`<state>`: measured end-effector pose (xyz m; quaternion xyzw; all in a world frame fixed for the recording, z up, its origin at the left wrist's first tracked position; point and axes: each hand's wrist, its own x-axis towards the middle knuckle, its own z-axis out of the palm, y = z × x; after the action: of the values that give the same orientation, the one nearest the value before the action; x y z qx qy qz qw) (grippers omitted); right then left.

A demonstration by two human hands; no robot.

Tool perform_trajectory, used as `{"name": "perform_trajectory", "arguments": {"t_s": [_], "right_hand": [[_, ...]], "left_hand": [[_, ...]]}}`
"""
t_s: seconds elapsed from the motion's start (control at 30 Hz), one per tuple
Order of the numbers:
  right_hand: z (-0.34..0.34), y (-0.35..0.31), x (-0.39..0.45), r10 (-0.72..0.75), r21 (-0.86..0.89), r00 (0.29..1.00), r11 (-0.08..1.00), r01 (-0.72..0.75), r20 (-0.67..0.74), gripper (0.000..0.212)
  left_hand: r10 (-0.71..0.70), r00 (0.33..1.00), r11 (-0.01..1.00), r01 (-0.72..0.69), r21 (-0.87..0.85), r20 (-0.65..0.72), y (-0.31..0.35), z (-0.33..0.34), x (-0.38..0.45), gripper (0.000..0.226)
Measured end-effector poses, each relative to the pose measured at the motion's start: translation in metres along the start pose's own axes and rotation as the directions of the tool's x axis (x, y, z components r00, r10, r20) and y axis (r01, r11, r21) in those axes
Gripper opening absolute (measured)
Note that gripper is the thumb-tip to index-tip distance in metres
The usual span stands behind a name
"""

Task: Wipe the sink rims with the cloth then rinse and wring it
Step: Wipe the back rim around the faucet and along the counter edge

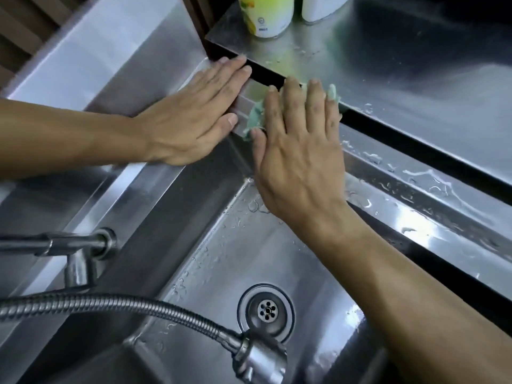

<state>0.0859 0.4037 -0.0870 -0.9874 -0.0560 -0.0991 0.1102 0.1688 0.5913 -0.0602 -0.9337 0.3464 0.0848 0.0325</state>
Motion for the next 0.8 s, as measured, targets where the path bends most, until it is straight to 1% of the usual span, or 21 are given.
{"name": "perform_trajectory", "arguments": {"t_s": [0.1,0.2,0.3,0.43,0.57,0.67,0.7,0.8], "right_hand": [[0.004,-0.008,0.004,0.056,0.027,0.998,0.998,-0.056,-0.011,0.061],[-0.004,0.010,-0.030,0.097,0.060,0.994,0.994,-0.094,-0.048,0.057],[-0.016,0.023,-0.056,0.108,0.031,0.994,0.994,-0.107,-0.030,0.056],[-0.005,-0.002,-0.021,0.100,-0.008,0.995,0.995,-0.100,-0.003,0.057],[0.013,-0.028,0.018,0.040,0.032,0.999,0.999,-0.040,0.016,0.056],[0.004,-0.008,-0.001,-0.011,0.054,1.000,0.998,0.011,-0.001,0.053],[-0.002,0.002,-0.016,0.003,0.054,1.000,0.999,-0.003,-0.008,0.052],[-0.021,0.030,-0.057,0.113,0.026,0.994,0.993,-0.112,-0.012,0.051]], "left_hand": [[-0.005,0.998,0.998,0.001,-0.057,-0.069,0.001,0.008,-0.002,0.068],[-0.002,0.998,0.997,-0.002,-0.071,-0.062,-0.002,0.008,0.000,0.068],[0.008,0.998,0.997,-0.013,-0.073,-0.057,-0.004,0.009,-0.001,0.067],[0.014,0.998,0.998,-0.018,-0.067,-0.068,-0.005,0.010,-0.002,0.067],[0.032,0.995,0.998,-0.037,-0.049,-0.093,-0.006,0.011,-0.001,0.066],[0.032,0.996,0.998,-0.037,-0.057,-0.088,-0.007,0.012,-0.001,0.066],[0.030,0.996,0.997,-0.036,-0.066,-0.081,-0.008,0.012,-0.001,0.067],[0.029,0.998,0.994,-0.035,-0.103,-0.061,-0.008,0.011,-0.001,0.067]]}}
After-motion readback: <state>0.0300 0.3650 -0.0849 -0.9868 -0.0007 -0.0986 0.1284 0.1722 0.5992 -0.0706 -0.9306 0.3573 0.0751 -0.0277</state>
